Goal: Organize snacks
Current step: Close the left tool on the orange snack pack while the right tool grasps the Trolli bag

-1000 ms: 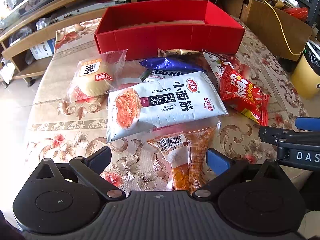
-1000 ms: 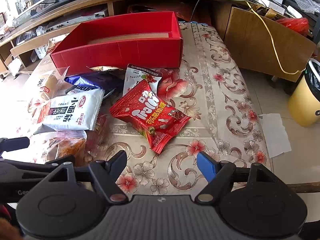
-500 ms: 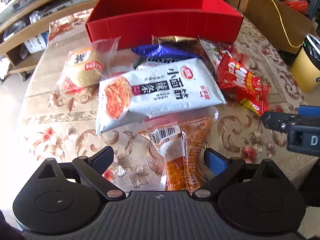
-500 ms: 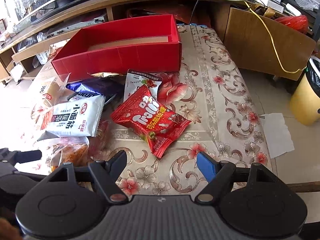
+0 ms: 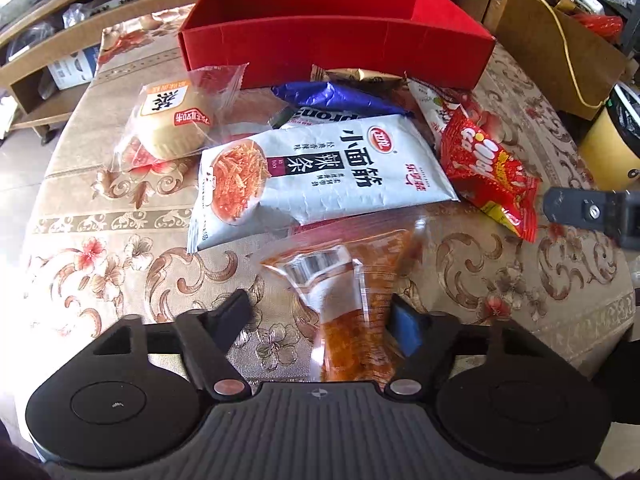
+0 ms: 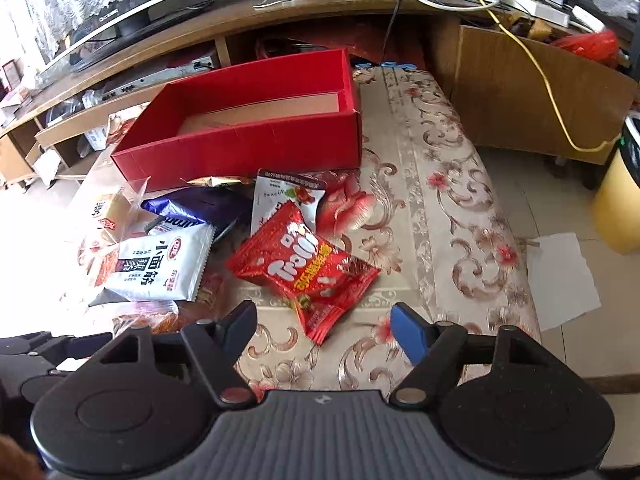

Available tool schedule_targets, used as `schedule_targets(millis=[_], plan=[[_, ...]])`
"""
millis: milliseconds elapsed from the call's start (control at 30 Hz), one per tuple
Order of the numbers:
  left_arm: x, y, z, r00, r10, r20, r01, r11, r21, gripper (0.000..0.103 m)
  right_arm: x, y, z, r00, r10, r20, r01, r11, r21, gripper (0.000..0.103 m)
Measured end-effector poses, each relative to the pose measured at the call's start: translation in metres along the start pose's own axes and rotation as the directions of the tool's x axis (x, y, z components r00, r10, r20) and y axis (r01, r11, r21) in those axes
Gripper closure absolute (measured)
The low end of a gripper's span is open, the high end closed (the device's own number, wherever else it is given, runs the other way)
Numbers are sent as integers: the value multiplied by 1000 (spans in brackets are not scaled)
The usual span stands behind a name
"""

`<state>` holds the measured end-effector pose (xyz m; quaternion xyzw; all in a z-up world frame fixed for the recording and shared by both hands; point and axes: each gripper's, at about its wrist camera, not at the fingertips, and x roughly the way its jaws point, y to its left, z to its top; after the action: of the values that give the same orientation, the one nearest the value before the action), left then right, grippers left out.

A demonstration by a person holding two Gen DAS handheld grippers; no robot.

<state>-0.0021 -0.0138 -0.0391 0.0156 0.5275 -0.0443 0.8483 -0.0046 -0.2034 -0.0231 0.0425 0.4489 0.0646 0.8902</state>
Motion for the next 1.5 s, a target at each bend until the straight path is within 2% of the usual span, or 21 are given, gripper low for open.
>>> schedule_targets(millis=[67,167,400,567,633,700,767,833,933,1000,1067,1167,1300,1400,1500], plan=[[-3,1,0,1000,-15,7,15,1000,3,44,2,-1,6,1000,-5,4,5,1000,-30,39],[-4,4,1,998,-62,0,62,998,-10,57,9,1,17,1000,6,-11,-7,995,-99,41],[-8,6,-3,997,-74,-9,74,997,9,60,45,23,33,993,64,-104,-93,947,-306,42],[-8,9,-4,996,-90,-13,90,996,0,58,74,29,39,978,88,-192,-158,908,-388,41],[-8,9,-3,996,-93,-13,93,996,3,58,81,29,41,973,101,-206,-177,900,-398,37],[-7,8,-3,995,-96,-9,96,995,7,54,83,27,43,968,123,-221,-202,903,-380,33],[-7,8,-3,992,-124,-11,124,992,2,42,82,23,42,958,155,-242,-238,902,-361,25],[-6,7,-3,991,-136,-12,137,991,2,38,80,22,39,951,171,-256,-256,901,-350,22],[-5,5,-3,991,-132,-14,132,991,12,37,69,22,32,940,193,-282,-280,907,-315,26],[-4,4,-2,991,-131,-15,132,991,17,36,61,23,24,933,199,-301,-292,907,-303,33],[-3,3,-2,991,-134,-16,134,991,20,34,52,25,18,926,212,-313,-310,900,-306,33],[-2,1,-1,991,-130,-16,130,991,24,33,54,24,21,946,160,-282,-246,921,-302,33],[-1,2,0,991,-131,-13,131,991,17,33,61,15,29,961,106,-256,-158,968,-193,33],[-1,4,-1,991,-136,-13,136,991,13,33,56,9,33,965,119,-232,-144,985,-97,33],[-1,4,-2,990,-138,-12,139,990,21,32,41,5,38,980,117,-163,-135,985,-107,33]])
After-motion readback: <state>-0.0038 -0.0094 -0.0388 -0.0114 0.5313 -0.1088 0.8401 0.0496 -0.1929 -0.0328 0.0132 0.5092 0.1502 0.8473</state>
